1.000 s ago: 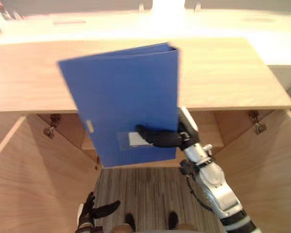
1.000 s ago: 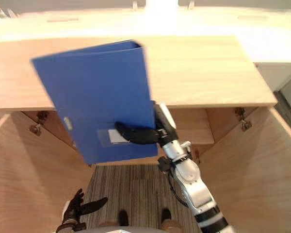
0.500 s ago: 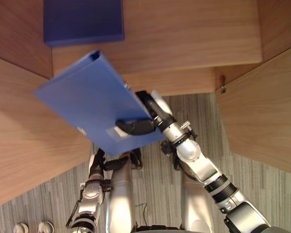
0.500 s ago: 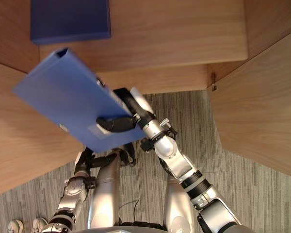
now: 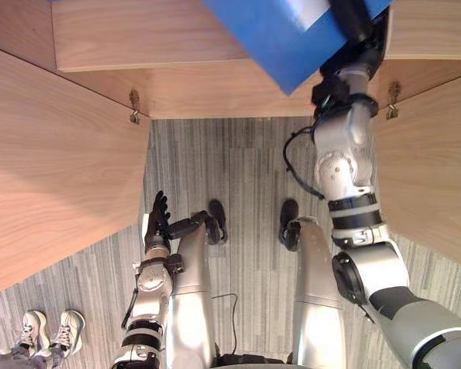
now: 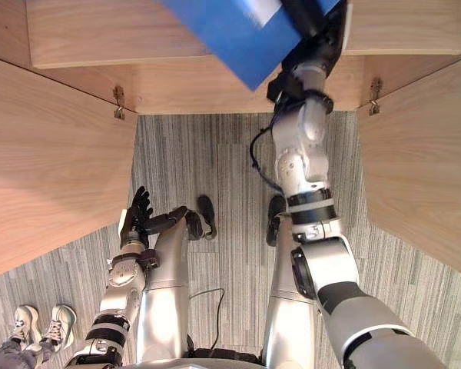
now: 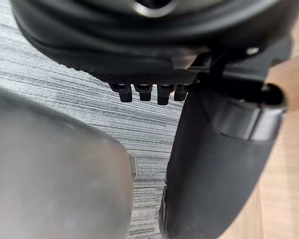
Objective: Walk over to the cabinet, pick up the folder, carry it to the office cabinet, place the folder inside the office cabinet, then close the office cabinet door
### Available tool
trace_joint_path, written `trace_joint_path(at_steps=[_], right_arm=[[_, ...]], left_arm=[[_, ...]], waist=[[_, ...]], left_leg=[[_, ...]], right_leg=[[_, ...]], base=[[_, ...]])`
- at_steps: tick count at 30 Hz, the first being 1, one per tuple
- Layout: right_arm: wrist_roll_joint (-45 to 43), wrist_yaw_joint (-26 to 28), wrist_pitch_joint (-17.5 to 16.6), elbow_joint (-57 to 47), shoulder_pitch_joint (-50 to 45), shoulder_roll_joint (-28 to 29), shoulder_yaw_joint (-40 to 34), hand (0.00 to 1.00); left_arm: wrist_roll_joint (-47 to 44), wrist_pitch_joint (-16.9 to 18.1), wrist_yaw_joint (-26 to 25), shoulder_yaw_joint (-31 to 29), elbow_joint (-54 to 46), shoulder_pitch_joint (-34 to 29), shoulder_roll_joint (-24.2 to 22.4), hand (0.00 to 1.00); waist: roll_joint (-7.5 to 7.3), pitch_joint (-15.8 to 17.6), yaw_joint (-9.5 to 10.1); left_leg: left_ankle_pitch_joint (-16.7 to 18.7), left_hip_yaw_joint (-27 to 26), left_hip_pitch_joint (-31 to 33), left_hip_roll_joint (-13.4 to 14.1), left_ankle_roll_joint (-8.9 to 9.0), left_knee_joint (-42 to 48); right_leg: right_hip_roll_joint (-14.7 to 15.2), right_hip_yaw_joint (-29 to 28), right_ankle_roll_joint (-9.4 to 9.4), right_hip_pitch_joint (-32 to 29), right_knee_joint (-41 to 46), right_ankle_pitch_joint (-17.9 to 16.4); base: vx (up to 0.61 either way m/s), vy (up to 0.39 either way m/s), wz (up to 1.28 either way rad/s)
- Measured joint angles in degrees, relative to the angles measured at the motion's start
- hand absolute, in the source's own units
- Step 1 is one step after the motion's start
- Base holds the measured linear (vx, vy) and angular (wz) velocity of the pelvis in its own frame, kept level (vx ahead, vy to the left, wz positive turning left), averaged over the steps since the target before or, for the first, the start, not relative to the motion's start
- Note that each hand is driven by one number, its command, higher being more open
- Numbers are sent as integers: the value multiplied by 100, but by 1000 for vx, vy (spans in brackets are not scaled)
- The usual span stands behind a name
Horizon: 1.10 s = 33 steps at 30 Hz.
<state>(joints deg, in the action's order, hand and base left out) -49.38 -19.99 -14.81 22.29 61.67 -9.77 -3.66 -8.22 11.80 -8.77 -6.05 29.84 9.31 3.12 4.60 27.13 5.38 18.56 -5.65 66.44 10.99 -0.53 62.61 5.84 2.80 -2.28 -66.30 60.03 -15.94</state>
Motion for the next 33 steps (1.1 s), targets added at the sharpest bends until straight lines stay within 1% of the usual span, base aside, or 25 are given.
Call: trace_joint_path(at_steps=[1, 3, 4, 6, 8, 12, 19, 23, 26, 28, 31, 33], right_arm=[[-255, -79, -39, 227, 200, 1, -156, 100], [-753, -243, -83, 539, 485, 7, -377, 100], [-989, -310, -196, 615, 612, 13, -499, 100], [-1210, -356, -257, 704, 813, 12, -630, 100], [-1477, -447, -301, 1078, 1202, -38, -744, 100], [-1648, -519, -301, 1159, 1343, -49, -737, 100], [-1690, -542, -328, 1278, 1543, -143, -688, 100], [-1673, -470, -339, 1270, 1542, -304, -426, 100], [-1496, -382, -329, 1228, 1534, -393, -202, 100], [-1148, -313, -282, 1219, 1518, -438, -19, 100], [-457, -118, -101, 930, 1182, -737, 470, 100], [47, 115, 23, 789, 893, -1014, 853, 100]], left_arm=[[-30, 0, -23, 22, 0, 15, -10, 100], [-91, -1, -96, 90, 24, 69, -15, 100], [-97, -7, -133, 149, 40, 103, -16, 100], [-104, -7, -150, 172, 38, 110, -30, 100], [-109, -6, -228, 217, 38, 124, -40, 100], [-131, -5, -251, 223, 38, 149, -84, 100], [-137, -7, -250, 279, 52, 154, -87, 100], [-139, -12, -247, 288, 59, 154, -78, 100], [-140, -21, -244, 288, 66, 153, -52, 100], [-140, -23, -237, 289, 80, 153, -16, 100], [-139, -20, -226, 314, 99, 154, 45, 100], [-129, -13, -206, 316, 149, 142, 75, 100]], waist=[[1, 0, 20], [2, -2, 72], [9, -6, 93], [11, -8, 96], [11, -10, 118], [12, -19, 160], [5, -36, 150], [3, -39, 134], [-1, -41, 93], [-5, -43, 39], [-34, -58, -27], [-38, -59, -91]], left_leg=[[-37, 28, 19, -27, 4, -51], [-90, 73, 40, -59, 26, -132], [-142, 102, 45, -109, 32, -215], [-196, 136, 50, -147, 42, -291], [-268, 169, 52, -191, 61, -405], [-315, 229, 52, -204, 98, -477], [-419, 333, 25, -255, 121, -595], [-420, 318, 15, -255, 120, -596], [-420, 313, 15, -252, 120, -597], [-420, 290, 10, -240, 119, -598], [-419, 196, -40, -193, 119, -628], [-419, 173, -102, -173, 118, -669]], right_leg=[[28, 44, 6, 0, -24, -6], [49, 94, 12, -1, -67, -9], [95, 135, 16, 1, -100, -10], [129, 181, 17, 10, -137, -10], [168, 234, 20, 20, -191, -8], [176, 308, 22, 44, -231, -8], [223, 433, 44, 136, -300, 4], [225, 428, 73, 148, -322, 21], [224, 426, 77, 150, -333, 25], [223, 420, 79, 153, -340, 27], [214, 393, 81, 173, -373, 38], [197, 391, 77, 237, -440, 62]], base=[[-26, -62, 18], [-27, -70, 19], [-22, -61, 23], [-18, -50, 19], [-29, -60, 16], [-24, -47, 8], [-33, -35, 8], [-44, -16, -1], [-21, -11, 0], [0, 0, 0], [-34, -25, -4], [-22, -19, -5]])
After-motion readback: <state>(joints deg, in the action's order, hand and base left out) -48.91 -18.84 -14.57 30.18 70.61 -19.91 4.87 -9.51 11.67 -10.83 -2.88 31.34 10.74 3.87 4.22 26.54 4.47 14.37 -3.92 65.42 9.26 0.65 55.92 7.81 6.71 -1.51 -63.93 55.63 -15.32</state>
